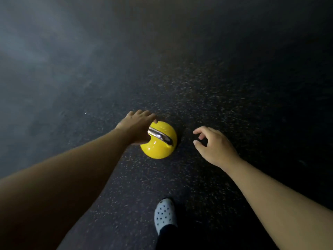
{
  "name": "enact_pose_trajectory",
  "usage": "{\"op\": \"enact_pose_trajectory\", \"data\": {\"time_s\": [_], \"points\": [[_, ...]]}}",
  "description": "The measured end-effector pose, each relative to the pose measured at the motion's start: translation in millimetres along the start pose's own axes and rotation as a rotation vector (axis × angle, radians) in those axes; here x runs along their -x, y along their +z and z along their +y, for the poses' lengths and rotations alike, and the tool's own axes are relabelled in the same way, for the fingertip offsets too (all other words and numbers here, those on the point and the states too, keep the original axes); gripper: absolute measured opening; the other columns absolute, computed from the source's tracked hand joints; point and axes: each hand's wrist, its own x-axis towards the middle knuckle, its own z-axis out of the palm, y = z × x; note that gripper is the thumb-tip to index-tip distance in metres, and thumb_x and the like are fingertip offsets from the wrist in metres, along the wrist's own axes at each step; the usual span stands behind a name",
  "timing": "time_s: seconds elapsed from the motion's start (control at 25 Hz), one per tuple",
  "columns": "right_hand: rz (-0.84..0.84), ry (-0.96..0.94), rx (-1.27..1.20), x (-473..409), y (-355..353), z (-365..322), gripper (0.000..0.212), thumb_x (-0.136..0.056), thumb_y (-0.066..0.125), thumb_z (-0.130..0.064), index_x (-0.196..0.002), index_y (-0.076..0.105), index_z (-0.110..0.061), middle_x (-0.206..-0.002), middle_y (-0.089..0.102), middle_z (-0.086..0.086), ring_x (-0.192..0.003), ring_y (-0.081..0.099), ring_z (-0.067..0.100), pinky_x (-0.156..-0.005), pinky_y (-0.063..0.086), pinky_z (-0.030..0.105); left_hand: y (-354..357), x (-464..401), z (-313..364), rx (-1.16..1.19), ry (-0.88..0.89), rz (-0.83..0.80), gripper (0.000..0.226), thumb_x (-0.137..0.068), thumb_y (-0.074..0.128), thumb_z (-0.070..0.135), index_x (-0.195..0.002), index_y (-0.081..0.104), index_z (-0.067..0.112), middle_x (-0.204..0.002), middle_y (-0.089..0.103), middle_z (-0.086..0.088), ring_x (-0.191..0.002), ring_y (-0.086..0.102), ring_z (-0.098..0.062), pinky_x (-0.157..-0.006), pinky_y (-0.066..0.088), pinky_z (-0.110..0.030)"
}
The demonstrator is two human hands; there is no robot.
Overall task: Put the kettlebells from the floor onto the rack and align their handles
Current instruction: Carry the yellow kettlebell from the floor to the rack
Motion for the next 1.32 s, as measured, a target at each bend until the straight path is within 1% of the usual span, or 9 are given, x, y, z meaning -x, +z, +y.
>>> {"op": "enact_pose_trajectory", "data": {"time_s": [0.2, 0.32, 0.36, 0.48, 0.68, 0.92, 1.12, 1.24, 1.32], "points": [[-0.111, -0.01, -0.03, -74, 93, -24, 0.033, -0.085, 0.067, -0.032, -0.117, 0.058, -0.026, -0.104, 0.058, -0.001, -0.103, 0.055, 0.023, -0.086, 0.05, 0.043, 44, -39, -96, -0.127, -0.008, -0.141, 0.078, -0.073, 0.076, 0.028, -0.142, 0.038, 0.031, -0.15, 0.042, -0.005, -0.136, 0.04, -0.029, -0.11, 0.034, -0.052], [-0.217, 0.06, 0.041, -105, 138, -17, 0.054, -0.083, 0.069, -0.033, -0.132, 0.048, -0.02, -0.125, 0.052, 0.007, -0.118, 0.048, 0.029, -0.095, 0.046, 0.045, 79, -66, -104, -0.114, 0.015, -0.19, 0.082, -0.076, 0.077, 0.032, -0.146, 0.035, 0.027, -0.153, 0.038, -0.005, -0.138, 0.037, -0.03, -0.11, 0.034, -0.055], [-0.235, 0.096, 0.043, -111, 149, -14, 0.051, -0.083, 0.07, -0.032, -0.128, 0.05, -0.018, -0.125, 0.052, 0.008, -0.119, 0.048, 0.03, -0.094, 0.045, 0.043, 92, -76, -100, -0.11, 0.043, -0.22, 0.078, -0.077, 0.076, 0.034, -0.144, 0.038, 0.027, -0.152, 0.04, -0.005, -0.137, 0.038, -0.031, -0.108, 0.037, -0.055], [-0.262, 0.2, -0.111, -127, 178, -3, 0.02, -0.084, 0.071, -0.031, -0.087, 0.058, -0.016, -0.094, 0.06, 0.003, -0.094, 0.061, 0.026, -0.066, 0.044, 0.031, 125, -101, -91, 0.016, 0.04, -0.269, 0.054, -0.079, 0.076, 0.038, -0.127, 0.056, 0.022, -0.131, 0.057, -0.006, -0.118, 0.053, -0.027, -0.093, 0.049, -0.045], [-0.377, 0.19, -0.149, -108, 164, 13, 0.02, -0.077, 0.072, -0.029, -0.078, 0.062, -0.013, -0.073, 0.06, 0.0, -0.07, 0.055, 0.019, -0.054, 0.039, 0.029, 131, -96, -65, 0.145, 0.109, -0.295, 0.013, -0.081, 0.071, 0.019, -0.094, 0.069, 0.02, -0.086, 0.069, -0.003, -0.078, 0.062, -0.02, -0.068, 0.048, -0.033], [-0.25, 0.247, -0.135, -31, 106, 56, 0.032, -0.065, 0.074, -0.037, -0.052, 0.049, -0.021, -0.057, 0.051, -0.008, -0.056, 0.05, 0.013, -0.045, 0.033, 0.024, 107, -67, 36, 0.273, 0.177, -0.341, 0.008, -0.07, 0.065, 0.027, -0.072, 0.06, 0.033, -0.066, 0.063, 0.011, -0.062, 0.06, -0.005, -0.053, 0.045, -0.026], [-0.136, 0.402, -0.179, 66, 42, 129, 0.027, -0.054, 0.066, -0.041, -0.046, 0.051, -0.02, -0.045, 0.048, -0.008, -0.044, 0.046, 0.0, -0.038, 0.032, 0.02, 89, -61, 171, 0.273, 0.302, -0.387, 0.015, -0.071, 0.066, 0.035, -0.085, 0.068, 0.031, -0.07, 0.065, 0.012, -0.063, 0.06, -0.003, -0.05, 0.036, -0.018], [-0.026, 0.51, -0.229, 134, -8, 189, 0.024, -0.056, 0.066, -0.038, -0.048, 0.051, -0.022, -0.048, 0.051, -0.007, -0.043, 0.048, 0.001, -0.034, 0.026, 0.013, 63, -74, 276, 0.209, 0.459, -0.394, 0.016, -0.073, 0.066, 0.036, -0.088, 0.069, 0.029, -0.069, 0.061, 0.013, -0.062, 0.056, -0.002, -0.049, 0.033, -0.015], [0.052, 0.574, -0.261, 173, -46, 226, 0.021, -0.058, 0.068, -0.035, -0.051, 0.053, -0.022, -0.054, 0.056, -0.008, -0.047, 0.053, 0.001, -0.034, 0.032, 0.012, 41, -87, 346, 0.184, 0.532, -0.42, 0.013, -0.076, 0.067, 0.036, -0.088, 0.067, 0.031, -0.07, 0.059, 0.014, -0.062, 0.055, 0.003, -0.05, 0.035, -0.013]]}}
